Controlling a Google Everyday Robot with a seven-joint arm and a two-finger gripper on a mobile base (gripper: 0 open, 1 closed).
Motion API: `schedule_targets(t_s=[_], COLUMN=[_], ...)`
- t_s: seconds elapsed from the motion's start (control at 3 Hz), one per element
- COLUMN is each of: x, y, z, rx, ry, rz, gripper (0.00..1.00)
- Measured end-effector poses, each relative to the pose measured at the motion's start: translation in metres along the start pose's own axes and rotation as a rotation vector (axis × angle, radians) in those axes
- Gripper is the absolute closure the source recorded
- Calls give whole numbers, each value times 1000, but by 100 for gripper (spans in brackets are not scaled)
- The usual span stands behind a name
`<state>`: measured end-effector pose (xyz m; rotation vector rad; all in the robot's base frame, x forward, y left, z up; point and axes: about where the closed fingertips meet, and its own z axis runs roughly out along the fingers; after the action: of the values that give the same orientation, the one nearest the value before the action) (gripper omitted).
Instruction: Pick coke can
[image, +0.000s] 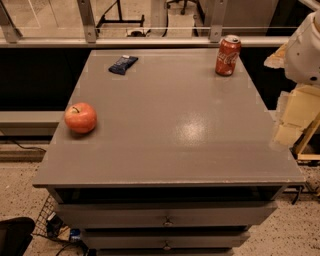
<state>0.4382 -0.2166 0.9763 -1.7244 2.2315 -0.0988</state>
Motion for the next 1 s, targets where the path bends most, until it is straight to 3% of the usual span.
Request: schedule_targets(t_s=[0.33,0.67,1.0], x=[0,10,41], y=[0,-13,-40], z=[0,-1,11], rx=[0,65,145], ry=[0,-42,-151], rz=[0,68,219], gripper=[0,0,0])
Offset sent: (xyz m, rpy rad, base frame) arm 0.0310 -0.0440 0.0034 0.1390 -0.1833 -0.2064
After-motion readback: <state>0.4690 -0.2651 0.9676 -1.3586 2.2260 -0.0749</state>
